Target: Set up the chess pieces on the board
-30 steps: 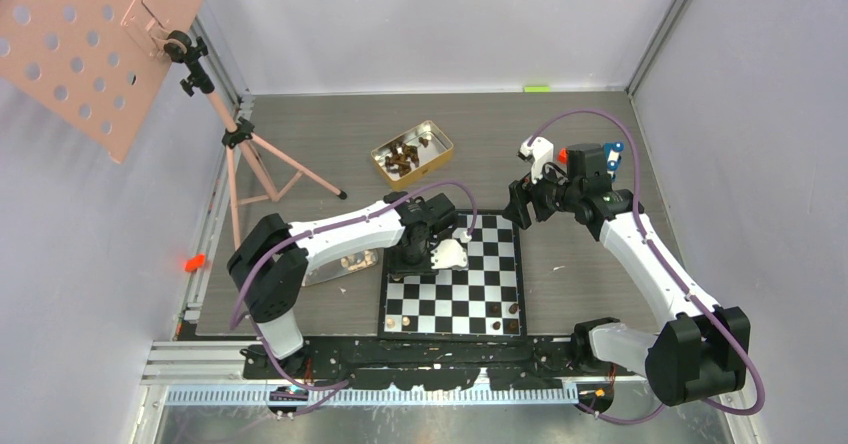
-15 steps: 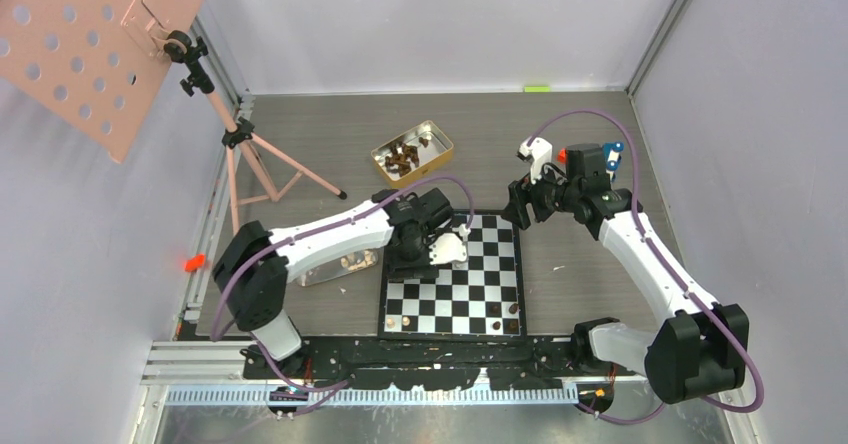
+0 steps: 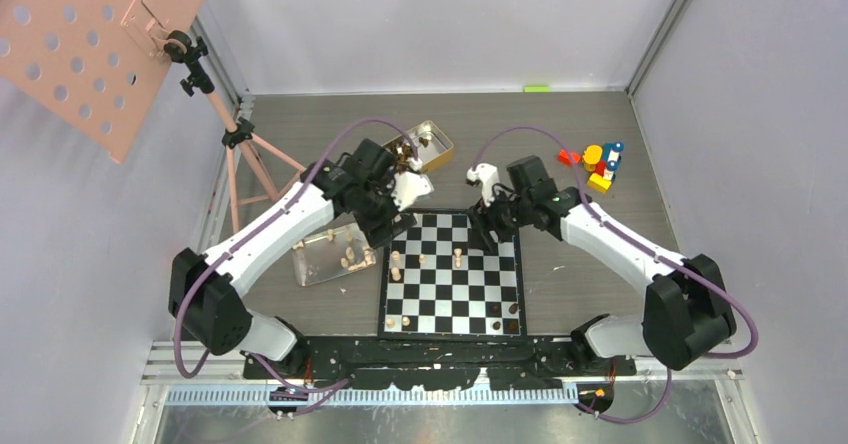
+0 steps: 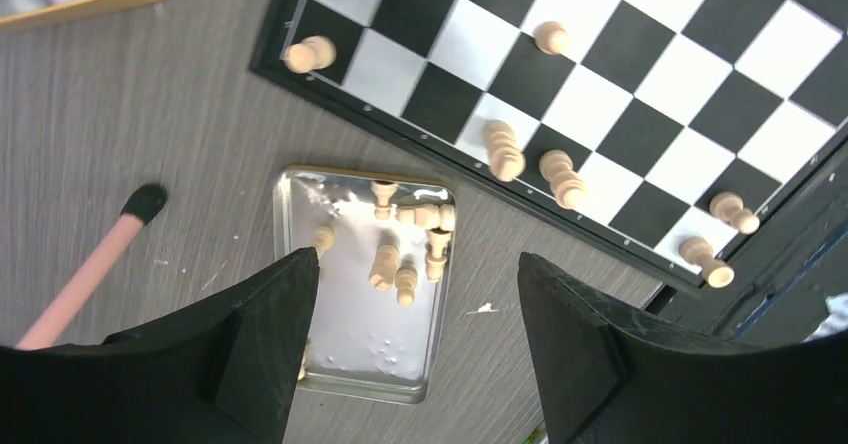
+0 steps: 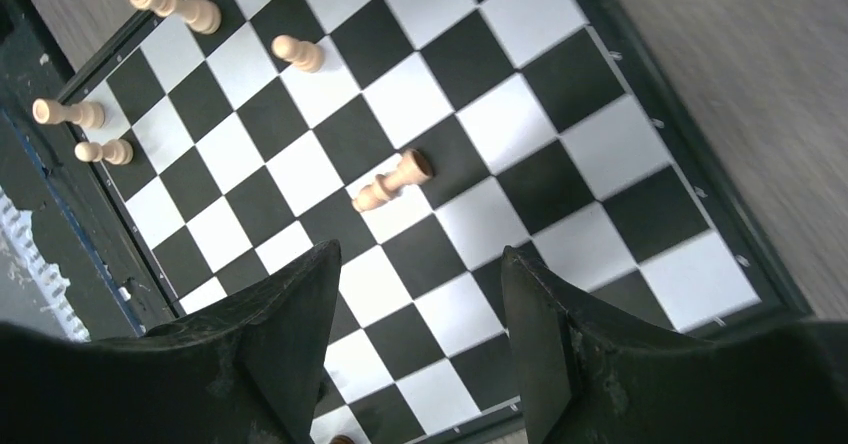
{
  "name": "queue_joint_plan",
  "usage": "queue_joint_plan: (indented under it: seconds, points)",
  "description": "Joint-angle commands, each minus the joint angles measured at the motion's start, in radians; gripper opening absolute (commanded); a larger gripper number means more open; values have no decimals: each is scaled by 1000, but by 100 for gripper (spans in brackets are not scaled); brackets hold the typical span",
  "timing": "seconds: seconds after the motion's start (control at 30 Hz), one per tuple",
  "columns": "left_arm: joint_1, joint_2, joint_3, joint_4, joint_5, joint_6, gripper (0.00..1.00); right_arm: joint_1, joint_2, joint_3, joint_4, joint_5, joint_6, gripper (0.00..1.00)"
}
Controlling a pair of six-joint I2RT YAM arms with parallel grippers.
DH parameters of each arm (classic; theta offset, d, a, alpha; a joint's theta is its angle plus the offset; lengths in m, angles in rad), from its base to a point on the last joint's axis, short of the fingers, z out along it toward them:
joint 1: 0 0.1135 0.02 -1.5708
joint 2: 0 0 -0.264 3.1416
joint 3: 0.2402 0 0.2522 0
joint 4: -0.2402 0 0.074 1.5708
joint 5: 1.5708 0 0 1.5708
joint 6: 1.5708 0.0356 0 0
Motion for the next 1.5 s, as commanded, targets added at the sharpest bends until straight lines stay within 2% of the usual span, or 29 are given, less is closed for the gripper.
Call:
queue_joint_plan:
  seconds: [0.0, 0.23, 0.4, 0.6, 0.8, 1.17, 1.3, 1.47]
  points:
    - [88, -76, -8, 90, 96, -72, 77, 83, 34, 21, 45, 64, 1, 66]
    - [116, -62, -36, 139, 228, -83, 78, 96, 12, 18, 41, 103, -18, 66]
    - [95, 5, -41, 189, 303, -81, 77, 21, -40, 15, 44, 96, -9, 66]
    - [-45, 101, -38, 236, 191, -40, 71, -156, -119, 22, 47, 70, 17, 66]
    - [-126, 197, -29, 272, 102, -27, 61, -260, -219, 13, 56, 54, 22, 66]
    - [-199, 318, 0, 253, 7, -8, 49, -287, -221, 12, 50, 22, 21, 67]
    - [-199, 323, 6, 254, 4, -8, 41, -287, -220, 9, 46, 16, 16, 67]
    - [-198, 324, 4, 261, -13, -13, 27, -288, -215, 8, 41, 12, 9, 67]
